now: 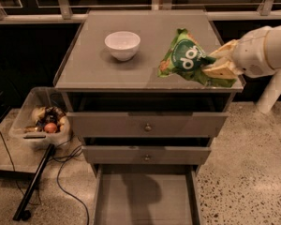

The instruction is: Place green rice chip bag into bottom drawer

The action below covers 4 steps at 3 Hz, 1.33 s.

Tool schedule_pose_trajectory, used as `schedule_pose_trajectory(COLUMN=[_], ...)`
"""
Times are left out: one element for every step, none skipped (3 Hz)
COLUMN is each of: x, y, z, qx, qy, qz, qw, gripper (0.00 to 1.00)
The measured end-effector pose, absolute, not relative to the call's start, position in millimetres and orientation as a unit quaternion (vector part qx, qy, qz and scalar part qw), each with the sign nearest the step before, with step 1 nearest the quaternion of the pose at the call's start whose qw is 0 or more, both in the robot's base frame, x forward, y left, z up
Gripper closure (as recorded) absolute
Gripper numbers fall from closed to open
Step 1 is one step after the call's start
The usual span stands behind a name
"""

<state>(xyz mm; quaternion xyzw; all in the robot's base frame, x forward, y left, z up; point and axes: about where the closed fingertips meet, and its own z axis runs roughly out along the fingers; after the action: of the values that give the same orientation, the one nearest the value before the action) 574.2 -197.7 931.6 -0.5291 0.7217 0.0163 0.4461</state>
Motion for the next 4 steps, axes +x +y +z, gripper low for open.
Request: schedule_pose_trajectory(x=[531,486,486,465], y=[-205,-212,-212,-185], z=[939,939,938,900], qx=[-0.519,-0.503,-0.503,-0.516], qy=[0.724,0.737,0.737,0.739], qz=[0.01,0.006,0.006,0.045], qw=[0.455,0.451,0.451,0.43], gripper=[1.0,1.0,1.0,1.0])
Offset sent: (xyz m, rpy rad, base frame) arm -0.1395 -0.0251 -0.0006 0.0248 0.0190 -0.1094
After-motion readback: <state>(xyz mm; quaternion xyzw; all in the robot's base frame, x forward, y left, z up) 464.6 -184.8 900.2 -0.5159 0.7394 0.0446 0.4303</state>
